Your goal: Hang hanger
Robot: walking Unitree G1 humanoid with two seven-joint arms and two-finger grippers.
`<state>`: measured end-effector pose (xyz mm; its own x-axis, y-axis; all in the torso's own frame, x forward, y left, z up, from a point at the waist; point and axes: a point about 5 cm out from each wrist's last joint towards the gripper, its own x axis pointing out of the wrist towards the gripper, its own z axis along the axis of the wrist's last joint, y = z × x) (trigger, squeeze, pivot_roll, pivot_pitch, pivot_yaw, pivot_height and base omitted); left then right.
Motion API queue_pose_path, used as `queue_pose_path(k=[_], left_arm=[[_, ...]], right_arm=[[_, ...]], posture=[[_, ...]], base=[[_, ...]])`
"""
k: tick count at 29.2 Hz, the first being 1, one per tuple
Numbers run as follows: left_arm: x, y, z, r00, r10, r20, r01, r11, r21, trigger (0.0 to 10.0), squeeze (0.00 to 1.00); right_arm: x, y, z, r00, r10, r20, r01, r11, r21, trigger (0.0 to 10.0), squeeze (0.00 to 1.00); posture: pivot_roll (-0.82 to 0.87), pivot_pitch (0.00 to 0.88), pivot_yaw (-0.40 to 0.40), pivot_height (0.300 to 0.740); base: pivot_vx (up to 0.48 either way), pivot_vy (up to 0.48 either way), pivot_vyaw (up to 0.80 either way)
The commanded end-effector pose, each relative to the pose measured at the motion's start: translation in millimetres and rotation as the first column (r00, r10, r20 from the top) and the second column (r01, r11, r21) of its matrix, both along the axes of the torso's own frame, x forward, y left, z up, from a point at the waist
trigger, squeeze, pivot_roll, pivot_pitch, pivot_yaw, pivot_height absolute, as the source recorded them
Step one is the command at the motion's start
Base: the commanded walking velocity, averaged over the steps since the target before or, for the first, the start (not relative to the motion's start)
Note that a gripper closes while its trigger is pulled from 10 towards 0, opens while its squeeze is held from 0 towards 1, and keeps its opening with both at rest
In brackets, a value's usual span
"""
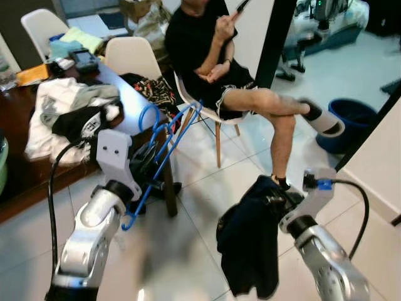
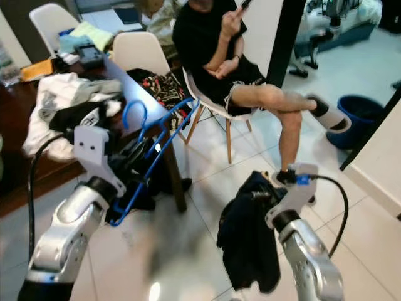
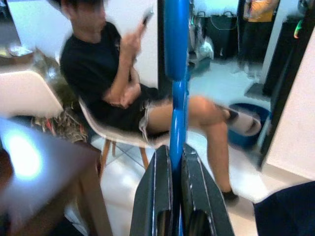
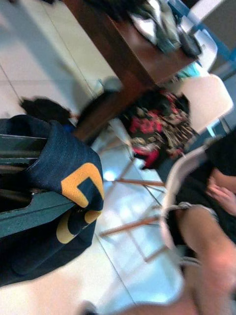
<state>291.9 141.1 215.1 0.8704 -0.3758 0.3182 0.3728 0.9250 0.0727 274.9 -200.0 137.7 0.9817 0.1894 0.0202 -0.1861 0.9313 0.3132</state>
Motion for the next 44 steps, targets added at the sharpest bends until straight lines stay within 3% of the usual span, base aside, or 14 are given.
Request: queue_pose_path(k=[1,3,5,6,10,17,20,21,39,44], left_arm=[[-0.1,12.4,7,0.998,0.055,0.015,-0.055,0.998,-0.002,10.0,0.00],[1.8,20.9,23,0.991,0.111,0.071,-0.111,0.994,-0.008,10.0,0.00],[2.0,23.9,27,0.987,0.132,0.086,-0.132,0.991,-0.010,10.0,0.00],[3.6,30.1,33,0.976,0.190,0.107,-0.190,0.982,-0.009,10.0,0.00],[4.4,33.2,35,0.969,0.219,0.115,-0.219,0.976,-0.009,10.0,0.00],[5.0,39.4,40,0.955,0.273,0.119,-0.275,0.961,-0.001,10.0,0.00],[4.7,40.3,41,0.952,0.280,0.124,-0.283,0.959,0.001,10.0,0.00],[4.2,41.4,43,0.948,0.291,0.131,-0.294,0.956,0.005,10.0,0.00],[6.2,37.4,43,0.946,0.295,0.131,-0.301,0.953,0.028,10.0,0.00],[7.4,34.6,41,0.942,0.313,0.117,-0.319,0.947,0.040,10.0,0.00]], right_arm=[[8.3,3.9,16,0.997,-0.005,0.075,0.005,1.000,0.006,10.0,0.00],[20.8,7.9,39,0.988,0.019,0.154,-0.020,1.000,0.005,10.0,0.00],[24.4,11.1,49,0.982,0.041,0.184,-0.043,0.999,0.010,10.0,0.00],[31.9,22.9,67,0.964,0.111,0.241,-0.111,0.994,-0.014,10.0,0.00],[35.0,29.3,75,0.953,0.144,0.266,-0.141,0.990,-0.031,10.0,0.00],[54.0,63.4,122,0.883,0.229,0.410,-0.236,0.971,-0.033,10.0,0.00],[56.0,70.9,127,0.869,0.248,0.427,-0.260,0.965,-0.032,10.0,0.00],[57.7,82.1,133,0.852,0.277,0.445,-0.293,0.955,-0.032,10.0,0.00],[60.1,104.5,140,0.818,0.332,0.470,-0.368,0.930,-0.017,10.0,0.00],[57.4,114.1,151,0.779,0.368,0.507,-0.429,0.903,0.004,10.0,0.00]], posture=[[0.07,0.120,-0.013,0.740],[0.08,0.112,-0.021,0.740],[0.08,0.112,-0.021,0.740],[0.09,0.103,-0.027,0.740],[0.09,0.103,-0.027,0.740],[0.11,0.084,-0.031,0.740],[0.12,0.082,-0.032,0.740],[0.13,0.081,-0.034,0.740],[0.13,0.072,-0.043,0.740],[0.14,0.069,-0.045,0.740]], base=[[0.480,0.000,0.00],[0.480,0.000,0.00],[0.480,0.000,0.00],[0.480,0.000,0.80],[0.480,0.000,0.80],[0.480,0.000,0.80],[0.480,0.000,0.80],[0.480,0.000,0.80],[0.470,0.000,0.80],[0.000,0.000,0.80]])
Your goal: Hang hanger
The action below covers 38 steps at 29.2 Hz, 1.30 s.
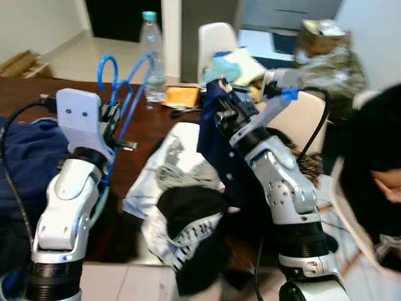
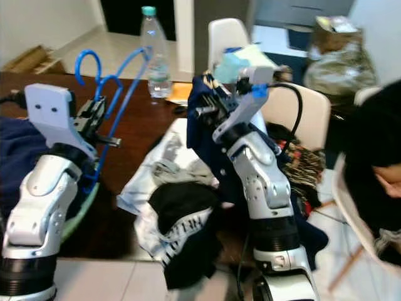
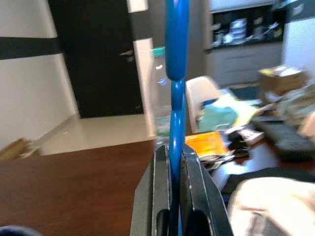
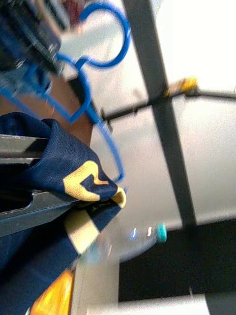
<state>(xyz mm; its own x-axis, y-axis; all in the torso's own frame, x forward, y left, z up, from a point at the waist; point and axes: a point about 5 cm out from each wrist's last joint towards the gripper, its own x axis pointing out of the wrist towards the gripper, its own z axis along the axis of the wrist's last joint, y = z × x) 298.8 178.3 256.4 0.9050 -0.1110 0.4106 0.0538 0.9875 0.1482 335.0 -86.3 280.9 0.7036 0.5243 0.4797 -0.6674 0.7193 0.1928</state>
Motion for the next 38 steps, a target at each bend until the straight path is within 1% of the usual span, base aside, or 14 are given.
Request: queue_pose_path(k=[1,8,12,14,16,18,19,21,28,30,31,32,34,38], left_arm=[[0.3,-2.2,-1,1.000,0.014,-0.008,-0.014,1.000,0.010,10.0,0.00],[-0.5,2.4,1,0.999,0.041,0.000,-0.041,0.999,0.021,10.0,0.00],[-0.9,2.6,-1,0.999,0.045,-0.004,-0.045,0.999,0.021,10.0,0.00],[-1.2,1.6,-2,0.999,0.045,-0.008,-0.045,0.999,0.022,10.0,0.00],[-1.2,1.6,-2,0.999,0.045,-0.008,-0.045,0.999,0.022,10.0,0.00],[-1.8,0.7,-4,0.999,0.044,-0.013,-0.044,0.999,0.022,10.0,0.00],[-1.8,0.7,-4,0.999,0.044,-0.013,-0.044,0.999,0.022,10.0,0.00],[-1.8,-0.5,-6,0.999,0.042,-0.018,-0.042,0.999,0.022,10.0,0.00],[0.3,-3.3,-7,0.999,0.038,-0.024,-0.038,0.999,0.022,10.0,0.00],[2.0,-4.7,-8,0.999,0.035,-0.027,-0.035,0.999,0.026,10.0,0.00],[2.0,-4.7,-8,0.999,0.035,-0.027,-0.035,0.999,0.026,10.0,0.00],[2.8,-5.1,-8,0.999,0.034,-0.028,-0.033,0.999,0.028,10.0,0.00],[3.6,-5.5,-8,0.999,0.033,-0.027,-0.033,0.999,0.029,10.0,0.00],[3.7,-6.3,-8,0.999,0.032,-0.026,-0.032,0.999,0.029,10.0,0.00]], right_arm=[[-3.9,2.3,10,0.998,0.037,0.043,-0.038,0.999,0.025,10.0,0.00],[-7.9,9.3,24,0.993,0.096,0.068,-0.101,0.991,0.083,10.0,0.00],[-10.1,7.9,34,0.988,0.136,0.079,-0.149,0.970,0.191,10.0,0.00],[-13.6,5.0,42,0.976,0.198,0.091,-0.217,0.927,0.306,10.0,0.00],[-13.6,5.0,42,0.976,0.198,0.091,-0.217,0.927,0.306,10.0,0.00],[-25.4,5.6,51,0.935,0.324,0.144,-0.355,0.859,0.369,10.0,0.00],[-25.4,5.6,51,0.935,0.324,0.144,-0.355,0.859,0.369,10.0,0.00],[-37.9,15.0,51,0.887,0.432,0.164,-0.462,0.833,0.304,10.0,0.00],[-33.7,27.2,32,0.891,0.450,0.064,-0.453,0.864,0.220,10.0,0.00],[-26.0,39.1,1,0.890,0.446,-0.098,-0.435,0.893,0.114,10.0,0.00],[-26.0,39.1,1,0.890,0.446,-0.098,-0.435,0.893,0.114,10.0,0.00],[-18.5,46.6,-30,0.894,0.372,-0.251,-0.389,0.921,-0.020,10.0,0.00],[-11.1,49.1,-76,0.887,0.200,-0.417,-0.318,0.918,-0.237,10.0,0.00],[-5.5,39.8,-109,0.861,-0.005,-0.509,-0.229,0.890,-0.395,10.0,0.00]], posture=[[0.14,0.069,-0.045,0.740],[0.14,0.069,-0.052,0.740],[0.15,0.069,-0.055,0.740],[0.14,0.070,-0.055,0.740],[0.14,0.070,-0.055,0.740],[0.14,0.071,-0.055,0.740],[0.14,0.071,-0.055,0.740],[0.13,0.070,-0.054,0.740],[0.13,0.072,-0.052,0.740],[0.13,0.070,-0.051,0.740],[0.13,0.070,-0.051,0.740],[0.13,0.070,-0.052,0.740],[0.13,0.070,-0.052,0.740],[0.13,0.068,-0.053,0.740]], base=[[0.000,0.000,0.80],[0.000,0.000,0.34],[0.000,0.000,0.00],[0.000,0.000,0.00],[0.000,0.000,0.00],[0.000,0.000,0.00],[0.000,0.000,0.00],[0.000,0.000,0.00],[0.000,0.000,0.00],[0.000,0.000,0.00],[0.000,0.000,0.00],[0.000,0.000,0.00],[0.000,0.000,0.00],[0.000,0.000,0.00]])
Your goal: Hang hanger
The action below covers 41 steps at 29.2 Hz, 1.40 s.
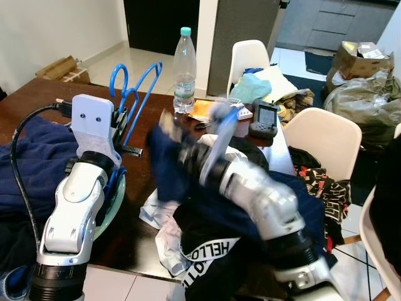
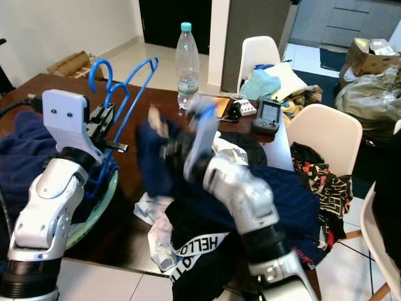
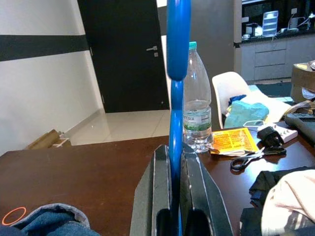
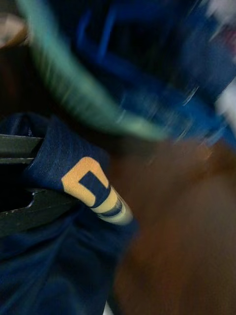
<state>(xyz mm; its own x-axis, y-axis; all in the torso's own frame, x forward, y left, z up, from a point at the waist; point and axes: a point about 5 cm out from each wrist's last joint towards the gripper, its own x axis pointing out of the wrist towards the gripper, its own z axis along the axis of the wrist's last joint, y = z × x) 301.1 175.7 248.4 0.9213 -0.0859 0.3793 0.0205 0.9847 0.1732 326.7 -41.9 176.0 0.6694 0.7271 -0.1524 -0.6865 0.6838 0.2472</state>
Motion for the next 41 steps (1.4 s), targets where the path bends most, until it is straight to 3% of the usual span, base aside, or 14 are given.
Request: queue_pose_path(k=[1,5,9,10,11,16,21,22,23,28,37,39,40,41], left_arm=[[1.4,-3.7,0,1.000,-0.007,0.005,0.007,1.000,0.002,10.0,0.00],[1.2,-5.4,0,1.000,-0.012,0.006,0.012,1.000,0.002,10.0,0.00],[0.7,-6.2,0,1.000,-0.017,0.007,0.017,1.000,0.003,10.0,0.00],[0.3,-6.9,0,1.000,-0.023,0.006,0.023,1.000,0.001,10.0,0.00],[0.0,-7.7,-1,1.000,-0.029,0.005,0.029,1.000,0.000,10.0,0.00],[-0.2,-13.1,-2,0.999,-0.048,0.005,0.048,0.999,-0.001,10.0,0.00],[-0.1,-13.0,-1,0.999,-0.049,0.009,0.049,0.999,0.004,10.0,0.00],[0.6,-9.8,1,0.999,-0.042,0.013,0.042,0.999,0.009,10.0,0.00],[0.9,-8.8,2,0.999,-0.039,0.014,0.039,0.999,0.011,10.0,0.00],[1.6,-5.7,4,0.999,-0.037,0.018,0.037,0.999,0.020,10.0,0.00],[3.4,-2.9,16,0.995,-0.088,0.038,0.086,0.995,0.058,10.0,0.00],[5.8,7.6,33,0.989,-0.136,0.058,0.131,0.988,0.076,10.0,0.00],[5.8,7.6,33,0.989,-0.136,0.058,0.131,0.988,0.076,10.0,0.00],[5.9,12.1,43,0.980,-0.192,0.059,0.186,0.978,0.096,10.0,0.00]], right_arm=[[2.8,-4.7,-4,0.999,-0.050,0.000,0.049,0.997,-0.064,10.0,0.00],[8.1,-20.5,-21,0.989,-0.145,0.007,0.143,0.965,-0.219,10.0,0.00],[14.0,-33.8,-20,0.974,-0.223,0.031,0.224,0.945,-0.240,10.0,0.00],[18.5,-41.5,-18,0.959,-0.279,0.038,0.281,0.937,-0.208,10.0,0.87],[21.5,-46.1,-14,0.948,-0.316,0.026,0.316,0.938,-0.143,10.0,1.00],[24.4,-51.6,-2,0.938,-0.343,-0.055,0.347,0.935,0.072,10.0,1.00],[23.7,-53.0,6,0.944,-0.315,-0.098,0.329,0.924,0.194,10.0,1.00],[21.7,-55.2,16,0.958,-0.261,-0.123,0.287,0.906,0.312,10.0,1.00],[21.1,-56.1,19,0.961,-0.245,-0.127,0.275,0.899,0.342,10.0,1.00],[21.8,-62.0,22,0.962,-0.251,-0.104,0.272,0.902,0.335,10.0,1.00],[26.9,-77.0,33,0.950,-0.306,-0.060,0.305,0.872,0.383,10.0,1.00],[28.1,-92.8,54,0.943,-0.332,0.022,0.286,0.841,0.460,10.0,1.00],[28.1,-92.8,54,0.943,-0.332,0.022,0.286,0.841,0.460,10.0,1.00],[27.8,-102.9,66,0.932,-0.353,0.078,0.271,0.824,0.497,10.0,1.00]], posture=[[0.13,0.068,-0.053,0.740],[0.13,0.065,-0.051,0.740],[0.13,0.065,-0.050,0.740],[0.13,0.065,-0.050,0.740],[0.13,0.065,-0.050,0.740],[0.12,0.063,-0.042,0.740],[0.12,0.063,-0.040,0.740],[0.12,0.064,-0.038,0.740],[0.12,0.064,-0.038,0.740],[0.12,0.065,-0.035,0.740],[0.13,0.065,-0.037,0.740],[0.13,0.064,-0.037,0.740],[0.13,0.064,-0.037,0.740],[0.14,0.064,-0.037,0.740]], base=[[0.000,0.000,0.00],[0.000,0.000,0.00],[0.000,0.000,0.00],[0.000,0.000,0.00],[0.000,0.000,0.00],[0.000,0.000,0.00],[0.000,0.000,0.00],[0.000,0.000,0.00],[0.000,0.000,0.00],[0.000,0.000,0.00],[0.000,0.000,0.00],[0.000,0.000,0.00],[0.000,0.000,0.00],[0.000,0.000,0.00]])
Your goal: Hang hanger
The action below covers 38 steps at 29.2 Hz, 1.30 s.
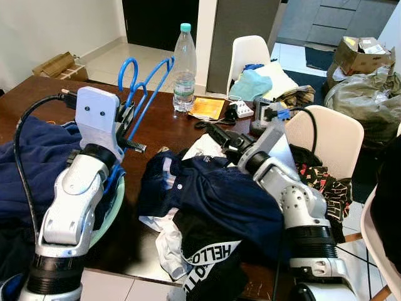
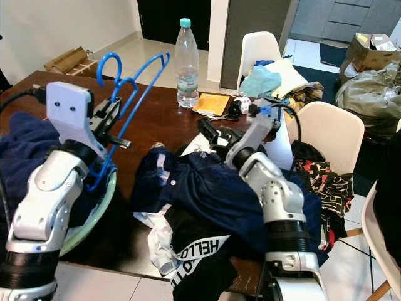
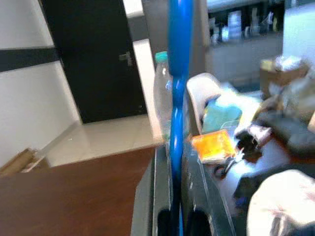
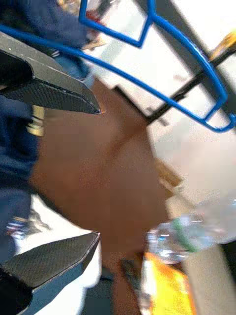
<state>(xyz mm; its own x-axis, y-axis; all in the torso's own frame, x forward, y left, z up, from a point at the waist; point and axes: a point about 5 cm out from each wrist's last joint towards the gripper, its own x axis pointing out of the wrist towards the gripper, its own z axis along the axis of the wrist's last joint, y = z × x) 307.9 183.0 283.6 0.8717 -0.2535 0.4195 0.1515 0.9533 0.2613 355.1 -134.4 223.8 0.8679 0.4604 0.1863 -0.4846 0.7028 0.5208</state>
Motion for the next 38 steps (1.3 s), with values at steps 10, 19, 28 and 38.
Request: queue_pose_path(k=[10,19,28,38], left_arm=[[0.6,22.3,36,0.968,-0.249,-0.040,0.252,0.962,0.101,10.0,0.00],[19.0,24.4,103,0.932,-0.320,0.169,0.290,0.940,0.181,10.0,0.00],[33.4,14.0,108,0.923,-0.351,0.157,0.308,0.919,0.247,10.0,0.00],[-2.1,15.0,97,0.590,-0.773,-0.232,0.806,0.549,0.221,10.0,0.00]], right_arm=[[-11.9,-68.3,75,0.908,-0.114,0.404,0.092,0.993,0.074,10.0,0.00],[-53.8,-110.8,134,0.701,-0.085,0.708,0.128,0.992,-0.007,10.0,0.00],[-55.0,-101.2,128,0.687,-0.012,0.727,0.092,0.993,-0.070,10.0,0.00],[-100.7,-70.8,126,0.535,0.437,0.723,-0.203,0.897,-0.392,10.0,0.00]], posture=[[0.16,0.062,-0.035,0.740],[0.15,0.054,-0.025,0.740],[0.14,0.053,-0.005,0.740],[0.16,0.051,0.001,0.740]], base=[[0.000,0.000,0.00],[0.000,0.000,0.00],[0.000,0.000,0.00],[0.000,0.000,0.00]])
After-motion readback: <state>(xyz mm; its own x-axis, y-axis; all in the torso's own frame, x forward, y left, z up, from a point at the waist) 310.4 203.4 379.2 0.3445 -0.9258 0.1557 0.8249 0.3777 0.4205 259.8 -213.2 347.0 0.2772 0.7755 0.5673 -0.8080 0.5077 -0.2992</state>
